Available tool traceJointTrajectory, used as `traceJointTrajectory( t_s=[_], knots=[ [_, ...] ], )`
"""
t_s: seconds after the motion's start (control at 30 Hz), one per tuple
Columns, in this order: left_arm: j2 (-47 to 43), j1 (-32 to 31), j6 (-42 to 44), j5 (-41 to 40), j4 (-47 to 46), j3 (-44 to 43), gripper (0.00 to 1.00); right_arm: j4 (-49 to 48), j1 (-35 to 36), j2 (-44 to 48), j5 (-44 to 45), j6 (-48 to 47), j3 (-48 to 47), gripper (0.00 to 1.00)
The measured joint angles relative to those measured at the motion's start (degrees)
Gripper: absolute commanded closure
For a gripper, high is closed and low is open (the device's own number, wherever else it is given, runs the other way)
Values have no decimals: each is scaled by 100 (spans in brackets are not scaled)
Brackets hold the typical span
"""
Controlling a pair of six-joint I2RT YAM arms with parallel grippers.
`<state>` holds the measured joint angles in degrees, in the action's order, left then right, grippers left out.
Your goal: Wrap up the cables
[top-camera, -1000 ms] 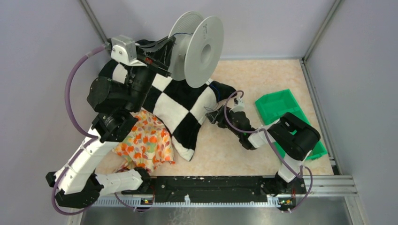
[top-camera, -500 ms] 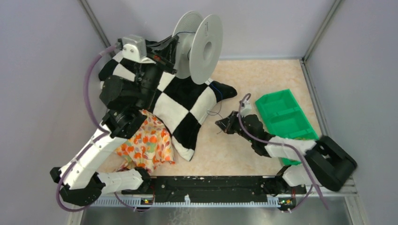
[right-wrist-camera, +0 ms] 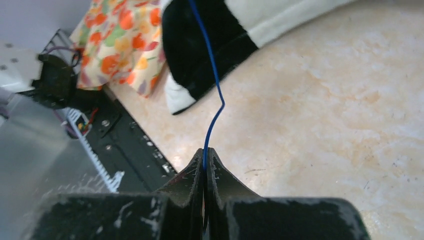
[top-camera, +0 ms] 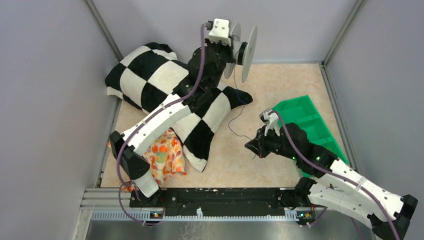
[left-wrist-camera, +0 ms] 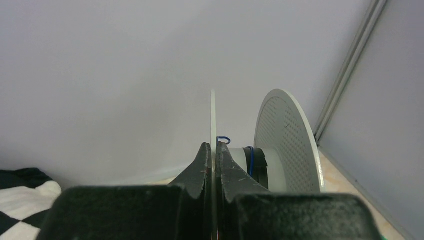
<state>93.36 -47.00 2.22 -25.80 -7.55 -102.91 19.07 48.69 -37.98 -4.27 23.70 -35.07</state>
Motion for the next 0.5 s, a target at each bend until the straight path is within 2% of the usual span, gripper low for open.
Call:
traceJointTrajectory(
  t_s=[0.13, 0.27, 0.4, 0.5],
  knots=[
    [573, 17, -79, -59, 286, -210, 100, 1106, 210, -433, -289, -529, -1547, 100],
    [756, 22, -210, 94, 570, -9, 100, 1672, 221, -828, -321, -1032, -3300, 100],
    [726, 22, -404, 367, 573, 501, 100, 1980, 221, -1257, 52, -1552, -4784, 100],
    [632, 22, -522, 568, 588, 1005, 100, 1985, 221, -1482, 586, -1998, -5488, 100]
  ],
)
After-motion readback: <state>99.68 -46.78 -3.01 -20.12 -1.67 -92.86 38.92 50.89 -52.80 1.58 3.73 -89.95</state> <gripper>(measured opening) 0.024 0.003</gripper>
